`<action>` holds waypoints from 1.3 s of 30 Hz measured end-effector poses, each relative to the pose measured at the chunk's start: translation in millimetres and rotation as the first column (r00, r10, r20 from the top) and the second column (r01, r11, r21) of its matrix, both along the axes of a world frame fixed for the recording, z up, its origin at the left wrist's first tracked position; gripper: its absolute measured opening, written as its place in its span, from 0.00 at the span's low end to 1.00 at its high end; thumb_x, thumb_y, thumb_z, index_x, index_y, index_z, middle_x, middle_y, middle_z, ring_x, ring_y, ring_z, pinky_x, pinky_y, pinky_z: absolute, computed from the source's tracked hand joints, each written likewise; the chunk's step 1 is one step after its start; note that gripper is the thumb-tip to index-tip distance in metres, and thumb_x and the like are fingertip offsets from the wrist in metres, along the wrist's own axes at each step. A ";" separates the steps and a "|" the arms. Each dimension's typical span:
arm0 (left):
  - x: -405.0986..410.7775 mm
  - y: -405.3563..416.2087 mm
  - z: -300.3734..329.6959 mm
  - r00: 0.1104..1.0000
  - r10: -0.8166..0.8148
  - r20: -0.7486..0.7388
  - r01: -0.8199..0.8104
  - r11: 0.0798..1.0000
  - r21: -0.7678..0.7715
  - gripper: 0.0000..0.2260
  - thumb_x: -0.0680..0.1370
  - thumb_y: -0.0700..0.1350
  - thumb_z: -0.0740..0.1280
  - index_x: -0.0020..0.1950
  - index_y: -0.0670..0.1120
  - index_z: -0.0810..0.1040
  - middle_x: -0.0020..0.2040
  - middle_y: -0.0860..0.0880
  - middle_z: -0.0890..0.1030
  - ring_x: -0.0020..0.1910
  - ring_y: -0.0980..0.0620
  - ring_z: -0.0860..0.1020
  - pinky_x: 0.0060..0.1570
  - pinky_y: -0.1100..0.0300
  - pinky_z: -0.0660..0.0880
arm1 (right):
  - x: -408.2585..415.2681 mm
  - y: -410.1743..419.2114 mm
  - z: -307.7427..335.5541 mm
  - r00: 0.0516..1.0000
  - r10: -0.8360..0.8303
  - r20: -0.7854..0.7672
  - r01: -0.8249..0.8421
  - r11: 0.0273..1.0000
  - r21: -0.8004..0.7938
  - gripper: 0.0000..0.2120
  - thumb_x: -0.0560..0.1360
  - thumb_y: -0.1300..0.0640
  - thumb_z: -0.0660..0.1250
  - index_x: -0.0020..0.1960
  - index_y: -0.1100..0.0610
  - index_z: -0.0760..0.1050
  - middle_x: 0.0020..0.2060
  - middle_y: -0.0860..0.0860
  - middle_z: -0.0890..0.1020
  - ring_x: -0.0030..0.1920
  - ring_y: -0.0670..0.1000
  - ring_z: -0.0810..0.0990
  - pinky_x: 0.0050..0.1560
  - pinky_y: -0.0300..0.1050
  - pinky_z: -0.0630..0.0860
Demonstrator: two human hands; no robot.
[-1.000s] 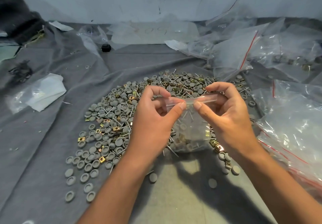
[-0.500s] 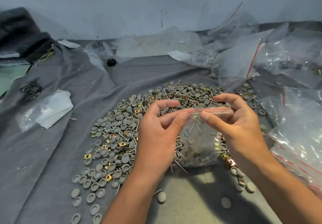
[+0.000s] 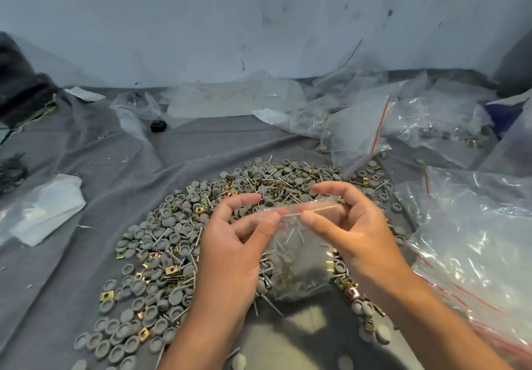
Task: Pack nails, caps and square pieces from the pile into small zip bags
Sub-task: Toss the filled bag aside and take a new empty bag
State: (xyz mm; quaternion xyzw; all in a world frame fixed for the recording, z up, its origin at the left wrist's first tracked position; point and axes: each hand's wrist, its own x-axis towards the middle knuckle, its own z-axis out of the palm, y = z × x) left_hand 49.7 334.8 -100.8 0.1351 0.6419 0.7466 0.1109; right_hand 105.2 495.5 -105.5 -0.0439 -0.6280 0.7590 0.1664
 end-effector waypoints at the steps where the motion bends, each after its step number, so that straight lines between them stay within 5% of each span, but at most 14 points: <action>1: -0.2 0.6 -0.8 1.000 -0.009 -0.014 0.009 1.000 -0.008 0.19 0.70 0.49 0.74 0.58 0.51 0.75 0.47 0.49 0.87 0.46 0.50 0.86 0.41 0.63 0.80 | 0.2 -0.2 0.4 1.000 0.012 -0.004 -0.012 1.000 0.009 0.21 0.68 0.50 0.80 0.58 0.47 0.78 0.48 0.54 0.87 0.49 0.52 0.87 0.46 0.38 0.80; 6: -0.5 -0.5 -1.8 0.998 0.003 -0.063 -0.006 0.999 -0.042 0.19 0.65 0.54 0.76 0.53 0.55 0.77 0.45 0.49 0.87 0.46 0.51 0.86 0.41 0.66 0.79 | -0.1 -0.5 3.1 1.000 -0.001 -0.015 0.002 0.999 0.032 0.20 0.68 0.52 0.80 0.57 0.46 0.78 0.49 0.56 0.87 0.51 0.56 0.87 0.49 0.39 0.81; 12: -5.6 -5.0 1.1 0.997 -0.067 -0.045 0.065 0.997 -0.049 0.11 0.77 0.43 0.67 0.58 0.55 0.77 0.47 0.48 0.87 0.48 0.52 0.86 0.42 0.65 0.80 | 0.0 14.1 10.5 0.997 0.063 0.043 -0.067 0.993 0.094 0.09 0.75 0.52 0.70 0.55 0.46 0.82 0.43 0.53 0.87 0.46 0.45 0.85 0.46 0.32 0.76; 20: -3.9 -2.6 -1.2 0.991 -0.087 -0.099 0.072 0.986 -0.154 0.11 0.78 0.47 0.64 0.60 0.54 0.75 0.51 0.55 0.86 0.48 0.57 0.85 0.41 0.68 0.80 | 8.4 25.4 18.2 0.985 0.011 0.174 -0.111 0.812 0.573 0.05 0.77 0.46 0.70 0.52 0.43 0.81 0.46 0.41 0.86 0.48 0.41 0.84 0.46 0.32 0.77; 26: -4.8 0.0 -3.6 0.996 0.032 -0.084 -0.050 0.974 -0.222 0.21 0.69 0.64 0.63 0.61 0.65 0.70 0.60 0.70 0.77 0.58 0.71 0.76 0.59 0.63 0.72 | -33.5 39.5 53.7 0.968 -0.246 0.037 0.197 0.847 0.494 0.02 0.79 0.52 0.69 0.50 0.50 0.79 0.43 0.45 0.86 0.44 0.42 0.84 0.45 0.35 0.78; 30: -4.6 1.5 -3.5 0.996 0.047 -0.081 -0.068 0.956 -0.284 0.19 0.69 0.62 0.61 0.59 0.64 0.70 0.60 0.67 0.78 0.59 0.69 0.75 0.67 0.57 0.71 | -83.1 83.6 88.2 0.869 -0.494 0.015 0.485 0.858 0.173 0.03 0.82 0.55 0.65 0.53 0.54 0.76 0.47 0.48 0.86 0.42 0.43 0.85 0.43 0.37 0.81; 33: -3.1 2.6 -2.7 0.996 0.019 -0.089 -0.045 0.954 -0.295 0.20 0.68 0.64 0.60 0.59 0.64 0.69 0.60 0.68 0.77 0.59 0.72 0.74 0.64 0.64 0.69 | -94.5 127.6 91.4 0.785 -0.607 0.124 0.606 0.794 0.050 0.05 0.83 0.57 0.64 0.57 0.57 0.74 0.55 0.55 0.85 0.45 0.48 0.84 0.45 0.45 0.79; 36: -4.0 3.2 -3.5 0.996 0.009 -0.083 -0.033 0.954 -0.297 0.20 0.68 0.64 0.60 0.59 0.64 0.69 0.58 0.69 0.78 0.57 0.75 0.73 0.56 0.70 0.68 | -69.2 154.5 69.9 0.755 -0.613 0.234 0.556 0.787 0.268 0.04 0.81 0.57 0.67 0.56 0.54 0.76 0.57 0.55 0.83 0.47 0.49 0.82 0.46 0.45 0.78; 39: -3.5 4.1 -3.9 0.996 0.006 -0.088 -0.033 0.950 -0.309 0.20 0.68 0.65 0.59 0.59 0.64 0.70 0.57 0.71 0.78 0.56 0.76 0.73 0.57 0.68 0.67 | -1.3 163.8 41.1 0.746 -0.631 0.213 0.369 0.658 0.656 0.03 0.79 0.55 0.70 0.50 0.47 0.78 0.51 0.47 0.84 0.50 0.48 0.81 0.45 0.43 0.75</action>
